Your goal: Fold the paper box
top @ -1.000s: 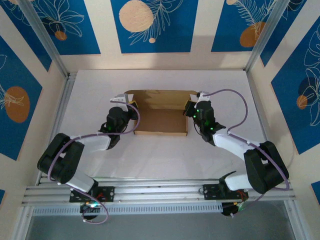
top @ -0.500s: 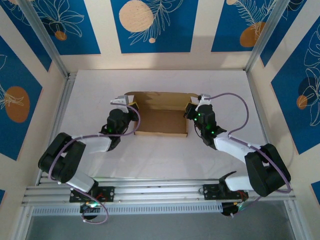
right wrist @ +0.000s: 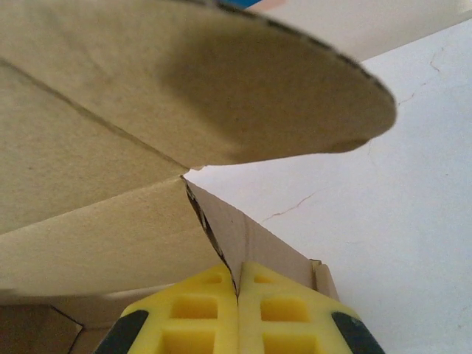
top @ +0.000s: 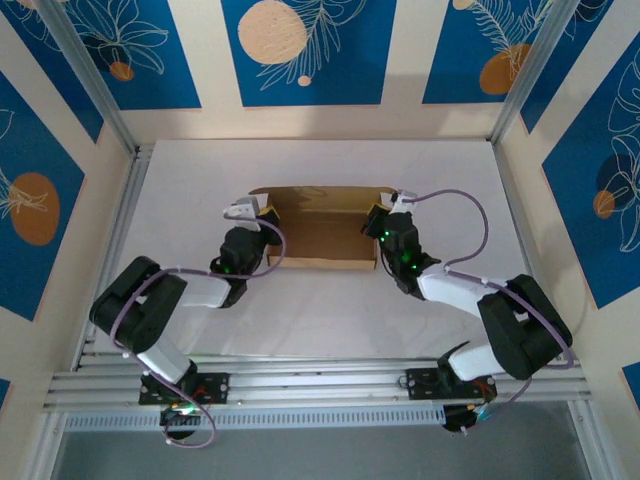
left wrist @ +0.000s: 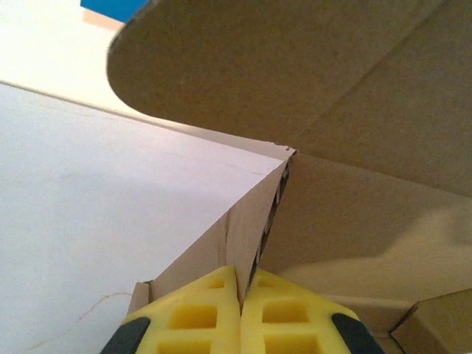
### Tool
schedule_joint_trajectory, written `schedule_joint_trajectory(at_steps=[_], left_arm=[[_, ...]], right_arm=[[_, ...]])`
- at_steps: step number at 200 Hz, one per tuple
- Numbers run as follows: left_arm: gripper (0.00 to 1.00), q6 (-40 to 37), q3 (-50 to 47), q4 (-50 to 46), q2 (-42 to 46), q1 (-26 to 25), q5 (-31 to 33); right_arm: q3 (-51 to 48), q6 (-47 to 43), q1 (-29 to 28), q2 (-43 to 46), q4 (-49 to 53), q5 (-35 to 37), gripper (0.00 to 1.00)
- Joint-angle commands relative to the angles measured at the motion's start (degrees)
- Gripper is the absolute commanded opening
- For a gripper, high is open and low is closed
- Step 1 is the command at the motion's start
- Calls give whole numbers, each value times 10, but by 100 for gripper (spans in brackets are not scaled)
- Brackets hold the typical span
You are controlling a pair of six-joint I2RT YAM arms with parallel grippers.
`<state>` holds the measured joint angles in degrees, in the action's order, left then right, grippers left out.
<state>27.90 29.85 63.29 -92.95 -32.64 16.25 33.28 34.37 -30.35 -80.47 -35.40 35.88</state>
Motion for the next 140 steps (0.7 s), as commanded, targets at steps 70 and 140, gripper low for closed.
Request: schedule_joint_trajectory(at_steps=[70, 140], left_arm=[[0, -40, -87, 158, -68, -29, -61], [1, -83, -115, 173, -62, -29, -71]], right_arm=[[-75, -5, -26, -1, -36, -53, 0], [-118, -6, -27, 27, -42, -57, 0]])
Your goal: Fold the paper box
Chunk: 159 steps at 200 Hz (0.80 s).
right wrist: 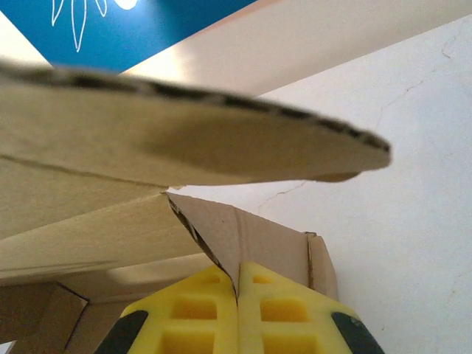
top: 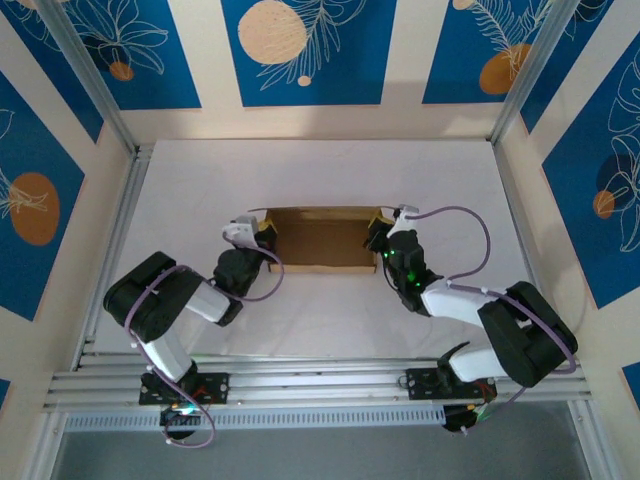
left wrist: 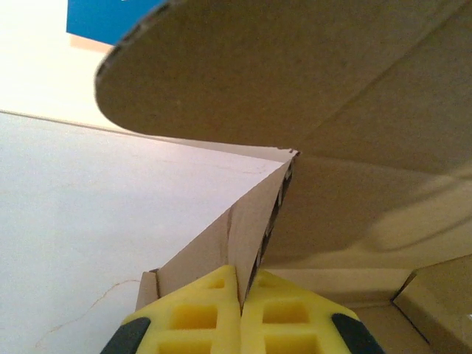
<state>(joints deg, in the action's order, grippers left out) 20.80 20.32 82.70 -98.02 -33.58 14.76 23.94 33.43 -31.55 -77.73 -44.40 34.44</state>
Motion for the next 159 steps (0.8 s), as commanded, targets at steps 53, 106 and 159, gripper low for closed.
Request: schedule_joint_trajectory(at_steps=[53, 106, 159], left_arm=[[1, -21, -31, -21, -3, -19, -55], [0, -60, -44, -21, 8, -21, -47], [0, -77, -46, -21, -5, -20, -48]], right_arm=[[-44, 11, -20, -6, 40, -45, 0], [-37, 13, -12, 15, 66, -45, 0], [-30, 14, -8, 33, 88, -63, 8]])
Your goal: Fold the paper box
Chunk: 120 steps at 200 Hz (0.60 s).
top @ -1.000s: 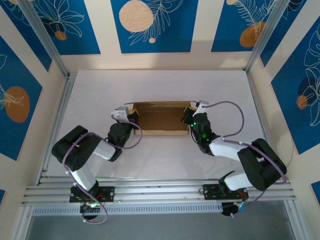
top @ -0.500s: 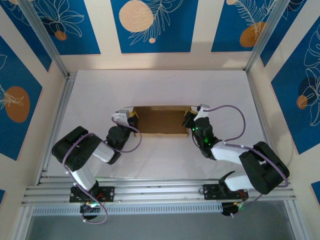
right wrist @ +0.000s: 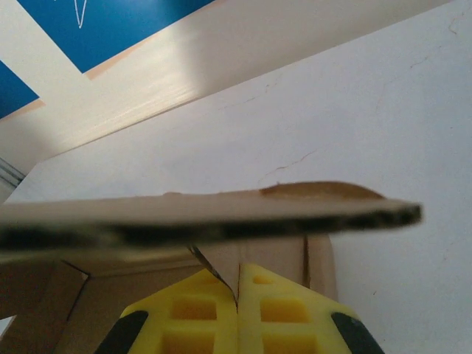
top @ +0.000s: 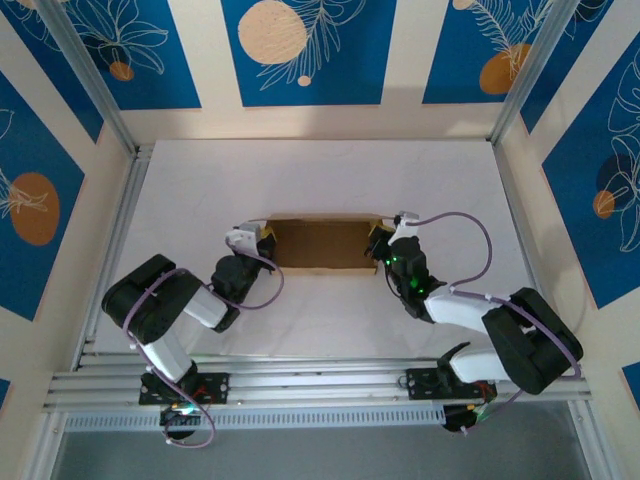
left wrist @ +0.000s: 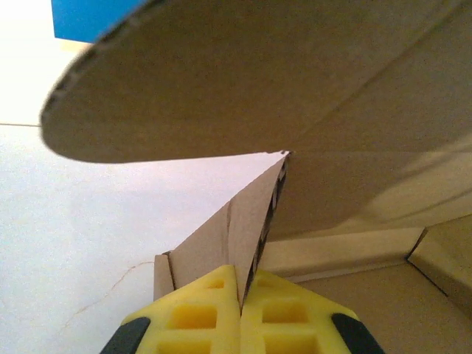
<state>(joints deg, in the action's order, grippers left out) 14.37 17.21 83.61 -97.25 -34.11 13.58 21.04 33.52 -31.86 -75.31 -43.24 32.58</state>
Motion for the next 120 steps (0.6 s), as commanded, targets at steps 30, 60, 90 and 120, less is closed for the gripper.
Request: schedule_joint_trajectory(at_steps=[30, 60, 90, 120], left_arm=[[0, -25, -20, -30, 4, -15, -23], [0, -25, -20, -30, 3, -17, -26], [0, -29, -22, -31, 3, -18, -22], [0, -33, -22, -30, 3, -19, -16]], right_arm=[[-2, 14, 3, 41, 88, -56, 17], [-2, 13, 9, 64, 96, -65, 29], [-7, 15, 15, 78, 103, -73, 39], [-21, 14, 23, 103, 105, -93, 51]])
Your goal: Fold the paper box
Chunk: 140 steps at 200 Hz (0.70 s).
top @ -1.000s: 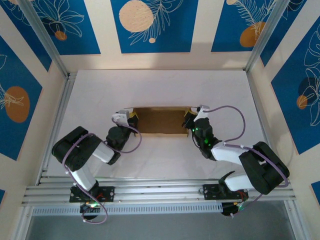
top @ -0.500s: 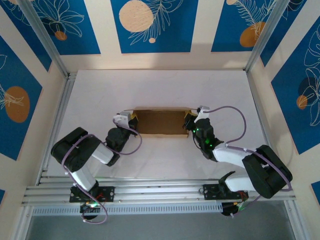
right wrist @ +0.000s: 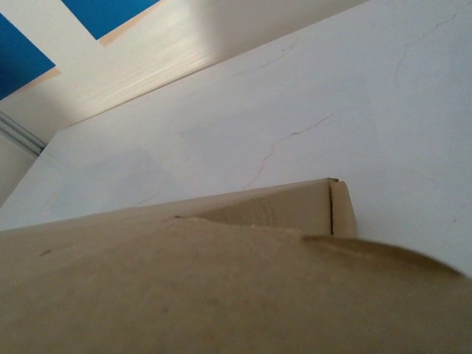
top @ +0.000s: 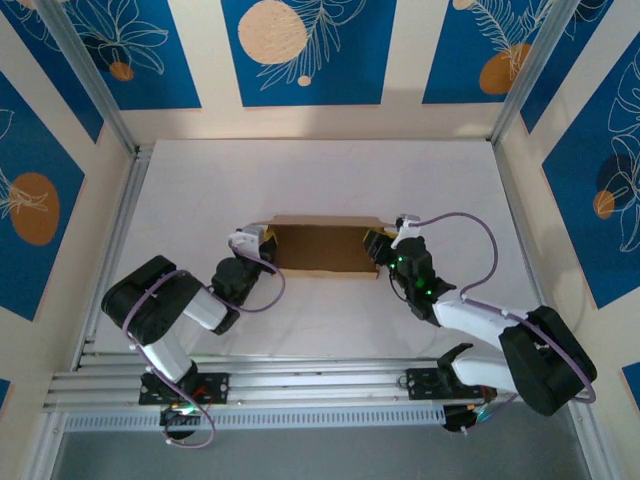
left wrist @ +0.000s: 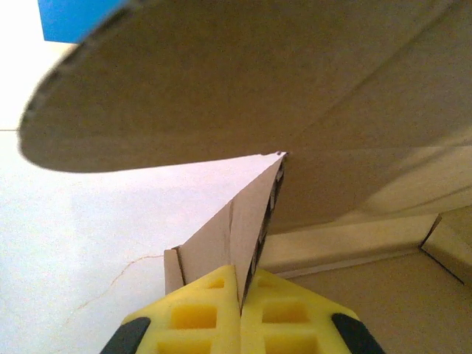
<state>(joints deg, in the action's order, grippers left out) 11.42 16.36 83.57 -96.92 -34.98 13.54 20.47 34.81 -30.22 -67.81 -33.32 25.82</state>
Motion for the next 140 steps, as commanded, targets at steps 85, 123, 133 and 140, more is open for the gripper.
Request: schedule_joint_trajectory(at_steps=[85, 123, 133, 140], left_arm=[[0, -3, -13, -30, 4, -10, 10], [0, 0, -13, -30, 8, -10, 20], [0, 2, -13, -30, 8, -10, 20], [0, 3, -12, -30, 9, -10, 19]], right_arm=[[-66, -27, 43, 145, 60, -131, 69], [-68, 1, 50, 262, 172, -140, 70], [-66, 3, 54, 299, 211, -160, 70], [-64, 8, 55, 325, 240, -173, 70]])
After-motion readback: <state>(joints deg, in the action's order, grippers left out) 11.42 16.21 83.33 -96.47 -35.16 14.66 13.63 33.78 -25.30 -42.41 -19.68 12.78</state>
